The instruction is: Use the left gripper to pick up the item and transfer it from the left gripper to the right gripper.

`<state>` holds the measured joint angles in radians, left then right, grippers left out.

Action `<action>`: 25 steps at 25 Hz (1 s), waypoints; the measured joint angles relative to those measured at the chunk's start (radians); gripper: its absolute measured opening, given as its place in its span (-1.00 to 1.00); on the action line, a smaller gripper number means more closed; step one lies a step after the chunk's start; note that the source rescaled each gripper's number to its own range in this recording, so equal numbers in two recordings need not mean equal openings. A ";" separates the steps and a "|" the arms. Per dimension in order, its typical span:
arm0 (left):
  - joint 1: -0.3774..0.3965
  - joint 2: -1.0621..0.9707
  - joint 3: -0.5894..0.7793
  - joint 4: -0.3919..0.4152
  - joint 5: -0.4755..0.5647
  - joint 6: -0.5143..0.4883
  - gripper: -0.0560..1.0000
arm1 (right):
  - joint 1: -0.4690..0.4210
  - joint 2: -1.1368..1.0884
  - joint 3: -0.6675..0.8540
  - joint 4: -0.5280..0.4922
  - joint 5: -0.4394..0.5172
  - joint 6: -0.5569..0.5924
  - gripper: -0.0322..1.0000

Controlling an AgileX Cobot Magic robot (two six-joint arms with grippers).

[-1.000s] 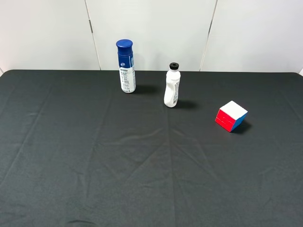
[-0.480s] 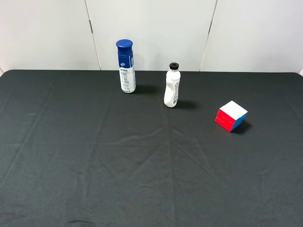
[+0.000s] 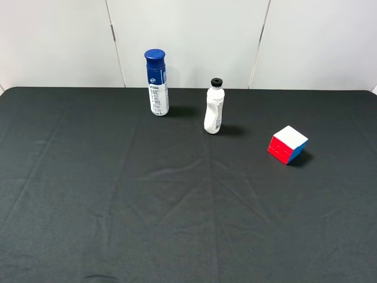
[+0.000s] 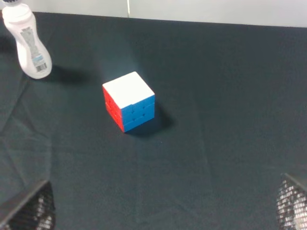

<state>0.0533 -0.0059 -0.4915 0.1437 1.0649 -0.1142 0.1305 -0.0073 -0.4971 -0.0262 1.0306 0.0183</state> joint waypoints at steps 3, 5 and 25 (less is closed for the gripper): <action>0.000 0.000 0.000 0.000 0.000 0.000 0.95 | 0.000 0.000 0.000 0.020 -0.002 -0.026 0.99; 0.000 0.000 0.000 0.000 0.000 0.000 0.95 | 0.000 0.000 0.000 0.026 -0.002 -0.031 0.99; 0.000 0.000 0.000 0.000 0.000 0.000 0.95 | -0.169 0.000 0.000 0.026 -0.012 -0.032 0.99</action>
<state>0.0533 -0.0059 -0.4915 0.1437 1.0649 -0.1142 -0.0388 -0.0073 -0.4971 0.0000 1.0181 -0.0137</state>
